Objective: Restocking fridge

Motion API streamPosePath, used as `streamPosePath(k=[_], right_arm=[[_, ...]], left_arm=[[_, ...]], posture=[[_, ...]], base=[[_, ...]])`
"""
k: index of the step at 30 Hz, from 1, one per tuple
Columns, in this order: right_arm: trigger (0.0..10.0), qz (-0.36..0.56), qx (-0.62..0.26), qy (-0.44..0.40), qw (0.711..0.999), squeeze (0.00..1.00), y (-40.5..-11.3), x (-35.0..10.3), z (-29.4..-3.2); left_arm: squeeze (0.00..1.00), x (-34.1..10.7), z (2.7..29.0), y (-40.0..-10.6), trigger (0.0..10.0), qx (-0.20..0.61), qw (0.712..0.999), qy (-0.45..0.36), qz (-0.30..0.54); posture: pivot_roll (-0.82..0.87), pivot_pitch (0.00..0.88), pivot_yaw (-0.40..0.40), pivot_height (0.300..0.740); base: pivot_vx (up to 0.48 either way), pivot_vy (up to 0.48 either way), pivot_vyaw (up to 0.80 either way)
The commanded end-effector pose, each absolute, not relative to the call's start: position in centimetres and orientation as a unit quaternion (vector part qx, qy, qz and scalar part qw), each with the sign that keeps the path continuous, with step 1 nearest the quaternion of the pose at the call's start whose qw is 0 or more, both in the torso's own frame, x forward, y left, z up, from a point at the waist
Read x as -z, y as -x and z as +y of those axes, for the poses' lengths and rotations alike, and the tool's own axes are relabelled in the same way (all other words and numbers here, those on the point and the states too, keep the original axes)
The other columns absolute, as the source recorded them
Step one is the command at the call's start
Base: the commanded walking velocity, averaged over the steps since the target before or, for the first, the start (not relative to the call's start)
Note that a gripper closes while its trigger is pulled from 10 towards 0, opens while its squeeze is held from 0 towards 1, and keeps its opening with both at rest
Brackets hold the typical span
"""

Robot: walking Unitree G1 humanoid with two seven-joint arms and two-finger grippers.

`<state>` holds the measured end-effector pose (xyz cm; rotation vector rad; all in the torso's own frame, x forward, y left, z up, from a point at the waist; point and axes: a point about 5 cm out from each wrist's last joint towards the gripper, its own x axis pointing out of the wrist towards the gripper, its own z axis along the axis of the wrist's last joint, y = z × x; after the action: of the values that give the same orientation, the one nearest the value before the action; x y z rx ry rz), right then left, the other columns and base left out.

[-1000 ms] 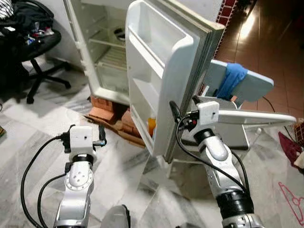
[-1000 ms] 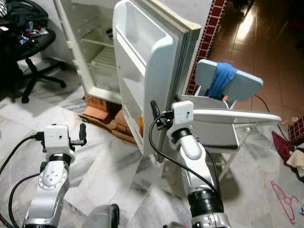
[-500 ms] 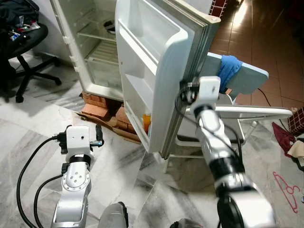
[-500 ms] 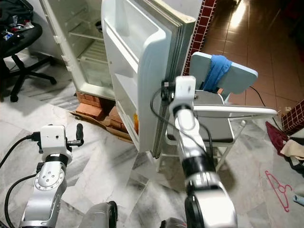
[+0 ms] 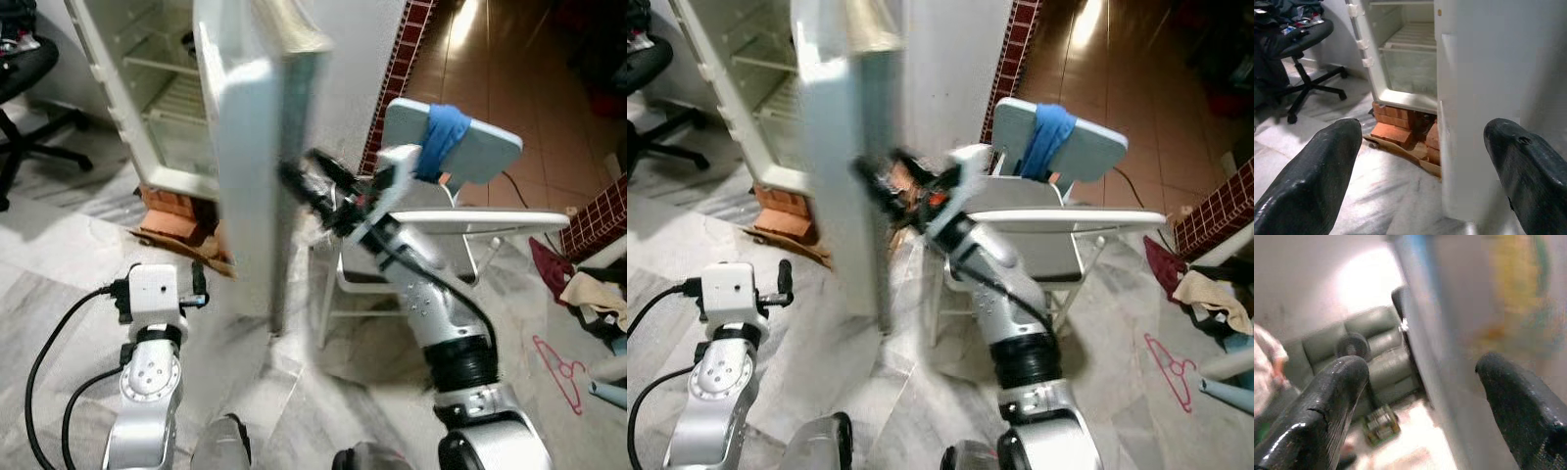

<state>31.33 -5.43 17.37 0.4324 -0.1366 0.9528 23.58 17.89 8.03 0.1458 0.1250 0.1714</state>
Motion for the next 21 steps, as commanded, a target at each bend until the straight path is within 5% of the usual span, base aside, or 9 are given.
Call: streamPosePath(k=[1, 2, 13, 21], right_arm=[[10.0, -0.044, -0.426, -0.180, 0.886, 0.00, -31.4, -15.6, -6.5], [10.0, -0.032, -0.390, -0.125, 0.912, 0.00, -31.3, -13.6, -7.6], [10.0, -0.006, -0.244, -0.073, 0.967, 0.00, -29.2, -10.9, -11.5], [10.0, -0.023, -0.110, -0.052, 0.992, 0.00, -27.6, -10.4, -13.7]], left_arm=[[0.00, -8.0, 18.0, -23.5, 10.0, -0.084, 0.992, -0.075, 0.064], [0.00, -8.1, 17.9, -23.6, 10.0, -0.081, 0.992, -0.074, 0.063], [0.00, -8.1, 17.7, -23.8, 10.0, -0.073, 0.992, -0.077, 0.064], [0.00, -8.1, 17.5, -24.5, 10.0, -0.065, 0.994, -0.062, 0.062]], posture=[[0.13, 0.117, -0.056, 0.740], [0.12, 0.119, -0.052, 0.740], [0.10, 0.114, -0.053, 0.740], [0.08, 0.108, -0.035, 0.740]], base=[[0.000, 0.000, 0.00], [0.000, 0.000, 0.00], [0.000, 0.000, 0.00], [0.000, 0.455, 0.00]])
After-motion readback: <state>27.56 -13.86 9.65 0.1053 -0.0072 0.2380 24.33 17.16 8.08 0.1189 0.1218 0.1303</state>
